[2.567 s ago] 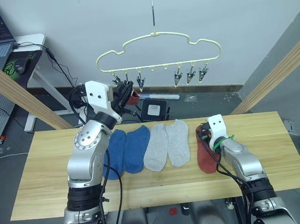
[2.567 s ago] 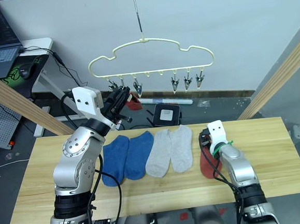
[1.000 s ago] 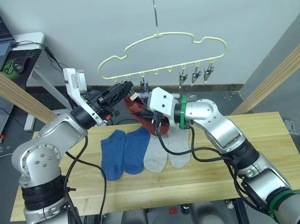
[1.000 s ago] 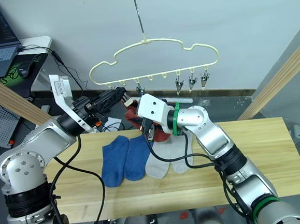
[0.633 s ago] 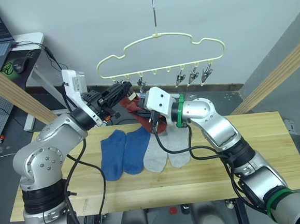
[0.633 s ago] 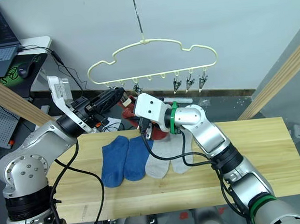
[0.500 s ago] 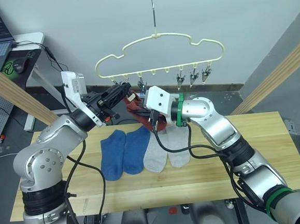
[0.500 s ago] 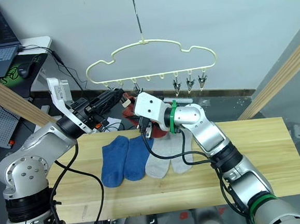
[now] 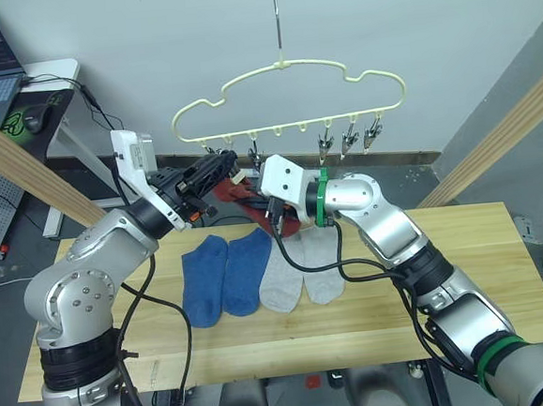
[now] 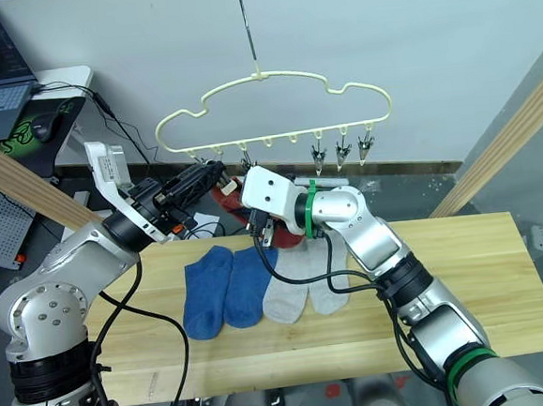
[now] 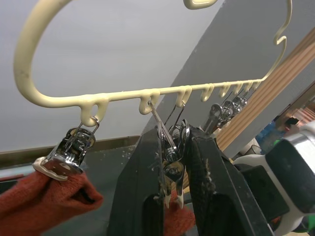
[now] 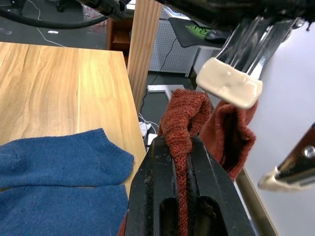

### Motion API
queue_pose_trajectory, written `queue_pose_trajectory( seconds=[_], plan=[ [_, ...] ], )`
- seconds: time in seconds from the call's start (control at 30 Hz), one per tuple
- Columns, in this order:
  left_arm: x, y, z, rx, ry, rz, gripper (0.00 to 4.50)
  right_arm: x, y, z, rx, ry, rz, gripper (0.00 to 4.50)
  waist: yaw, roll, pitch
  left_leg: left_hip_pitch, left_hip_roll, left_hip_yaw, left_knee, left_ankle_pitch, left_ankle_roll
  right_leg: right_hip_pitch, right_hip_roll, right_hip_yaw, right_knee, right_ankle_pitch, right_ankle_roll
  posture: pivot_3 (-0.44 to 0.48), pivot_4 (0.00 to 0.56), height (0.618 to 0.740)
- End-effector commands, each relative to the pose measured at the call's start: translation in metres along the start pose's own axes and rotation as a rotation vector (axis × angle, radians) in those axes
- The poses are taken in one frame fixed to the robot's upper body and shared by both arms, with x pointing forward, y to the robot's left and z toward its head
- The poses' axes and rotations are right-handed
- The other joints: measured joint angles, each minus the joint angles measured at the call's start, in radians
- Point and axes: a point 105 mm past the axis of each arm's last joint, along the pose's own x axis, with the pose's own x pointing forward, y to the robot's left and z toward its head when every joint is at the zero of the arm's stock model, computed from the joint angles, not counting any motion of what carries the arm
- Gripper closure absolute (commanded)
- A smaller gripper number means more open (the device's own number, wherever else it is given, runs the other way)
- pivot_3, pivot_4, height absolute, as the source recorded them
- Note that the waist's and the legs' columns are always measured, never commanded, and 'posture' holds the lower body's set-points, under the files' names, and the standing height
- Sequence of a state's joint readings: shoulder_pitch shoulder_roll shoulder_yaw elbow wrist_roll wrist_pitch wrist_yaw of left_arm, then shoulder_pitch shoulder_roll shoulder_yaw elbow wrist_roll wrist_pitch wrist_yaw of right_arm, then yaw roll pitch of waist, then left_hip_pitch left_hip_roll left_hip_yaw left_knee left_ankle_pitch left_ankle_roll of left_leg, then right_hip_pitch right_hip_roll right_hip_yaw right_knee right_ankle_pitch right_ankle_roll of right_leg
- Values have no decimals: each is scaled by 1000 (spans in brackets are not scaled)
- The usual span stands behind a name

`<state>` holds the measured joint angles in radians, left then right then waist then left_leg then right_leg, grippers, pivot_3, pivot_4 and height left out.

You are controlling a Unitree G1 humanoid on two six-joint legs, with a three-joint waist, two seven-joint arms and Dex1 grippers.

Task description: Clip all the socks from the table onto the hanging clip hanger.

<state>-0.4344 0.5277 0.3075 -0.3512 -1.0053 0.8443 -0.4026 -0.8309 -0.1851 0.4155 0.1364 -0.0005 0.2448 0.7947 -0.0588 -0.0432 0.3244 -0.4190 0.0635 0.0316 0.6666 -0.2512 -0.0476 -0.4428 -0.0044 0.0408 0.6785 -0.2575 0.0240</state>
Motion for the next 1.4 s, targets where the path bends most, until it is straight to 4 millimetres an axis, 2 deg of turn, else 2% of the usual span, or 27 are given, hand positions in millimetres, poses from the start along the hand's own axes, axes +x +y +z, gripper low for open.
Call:
queue_pose_trajectory(
  seconds=[0.03, 0.87, 1.2, 1.4],
  plan=[
    [-1, -11, 9, 43, -31, -36, 4148, 2, -2, 13, -46, -35, 1, 4500, 0, 0, 0, 0, 0, 0, 0, 0, 0, 0, 0, 0, 0, 0, 0, -91, 303, 740],
    [-2, -10, 4, 71, -10, -34, 4148, 0, -12, 28, -222, -23, -26, 4500, 0, 0, 0, 0, 0, 0, 0, 0, 0, 0, 0, 0, 0, 0, 0, -95, 300, 740],
    [-3, -8, 3, 82, -2, -27, 4148, -2, -20, 41, -168, -73, -76, 4500, 0, 0, 0, 0, 0, 0, 0, 0, 0, 0, -4, 0, 0, 0, 0, -97, 295, 740],
    [-4, -8, 2, 84, -3, -27, 4148, -3, -24, 45, -74, -100, -113, 4500, 0, 0, 0, 0, 0, 0, 0, 0, 0, 0, -4, 0, 1, 0, 0, -95, 295, 740]
  ],
)
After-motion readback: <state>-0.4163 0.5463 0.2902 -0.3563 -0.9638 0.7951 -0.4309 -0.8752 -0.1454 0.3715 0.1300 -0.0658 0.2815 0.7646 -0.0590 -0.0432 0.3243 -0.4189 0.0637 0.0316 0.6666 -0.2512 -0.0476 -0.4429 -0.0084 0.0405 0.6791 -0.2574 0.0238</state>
